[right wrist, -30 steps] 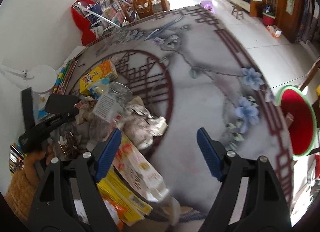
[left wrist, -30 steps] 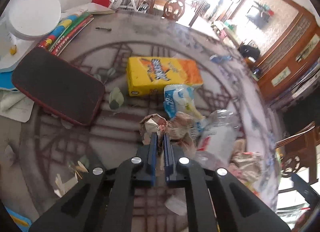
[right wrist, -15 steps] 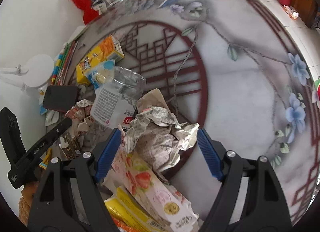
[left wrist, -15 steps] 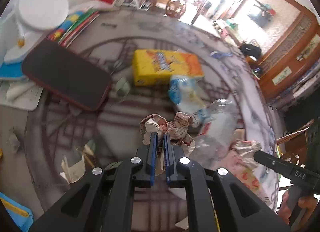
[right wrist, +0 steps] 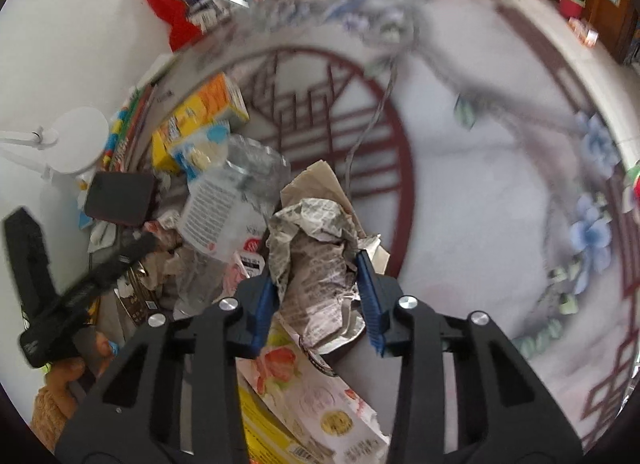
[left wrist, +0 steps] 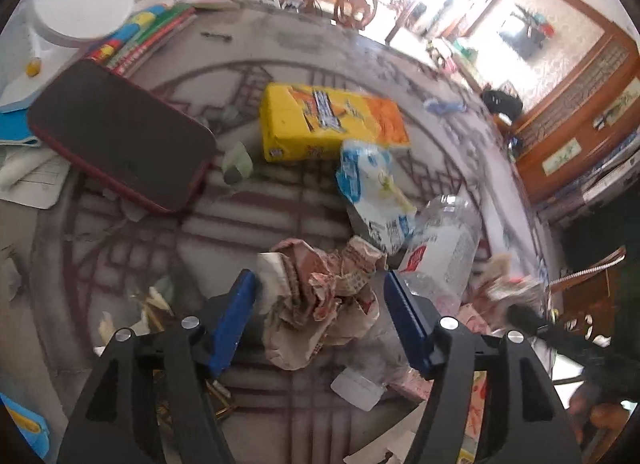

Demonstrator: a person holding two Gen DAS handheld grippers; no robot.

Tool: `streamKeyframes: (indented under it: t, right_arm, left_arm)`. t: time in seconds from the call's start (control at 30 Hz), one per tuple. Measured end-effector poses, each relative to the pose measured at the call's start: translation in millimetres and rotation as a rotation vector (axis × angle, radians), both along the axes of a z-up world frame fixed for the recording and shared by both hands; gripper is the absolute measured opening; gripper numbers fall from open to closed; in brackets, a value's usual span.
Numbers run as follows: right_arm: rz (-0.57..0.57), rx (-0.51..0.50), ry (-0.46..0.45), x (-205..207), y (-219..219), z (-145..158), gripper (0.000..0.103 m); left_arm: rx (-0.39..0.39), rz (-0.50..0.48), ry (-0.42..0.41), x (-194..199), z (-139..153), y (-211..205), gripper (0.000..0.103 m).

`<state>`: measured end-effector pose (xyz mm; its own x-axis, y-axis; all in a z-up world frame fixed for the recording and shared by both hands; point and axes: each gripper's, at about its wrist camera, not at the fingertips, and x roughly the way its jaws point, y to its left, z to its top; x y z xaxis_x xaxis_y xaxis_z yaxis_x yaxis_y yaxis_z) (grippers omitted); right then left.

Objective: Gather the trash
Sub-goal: 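Grasp crumpled brown paper with the left tool while the right tool grasps crumpled newspaper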

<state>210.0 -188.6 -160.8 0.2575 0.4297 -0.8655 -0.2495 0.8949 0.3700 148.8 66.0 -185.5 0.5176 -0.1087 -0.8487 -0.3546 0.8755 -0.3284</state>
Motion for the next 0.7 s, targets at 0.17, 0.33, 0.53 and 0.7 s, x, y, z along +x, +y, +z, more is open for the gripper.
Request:
streamKeyframes:
  t: [0.17, 0.33, 0.53, 0.7]
  right_arm:
    - [-0.027, 0.018, -0.118, -11.4, -21.5, 36.4, 0.037]
    - [-0.065, 0.02, -0.183, -24.1, -36.4, 56.1, 0.038]
    - [-0.077, 0.012, -0.259, -39.9, -44.4, 77.2, 0.038]
    - [-0.076, -0.001, -0.305, -54.7, -50.0, 89.3, 0.038]
  left_arm:
    - [-0.021, 0.005, 0.048, 2.6, -14.1, 1.1, 0.038]
    - [0.019, 0.064, -0.004, -8.6, 2.6, 8.0, 0.022]
    - [0.074, 0.038, -0.097, -22.2, 43.8, -3.0, 0.021]
    - [0.099, -0.019, -0.177, -29.7, 74.7, -25.4, 0.022]
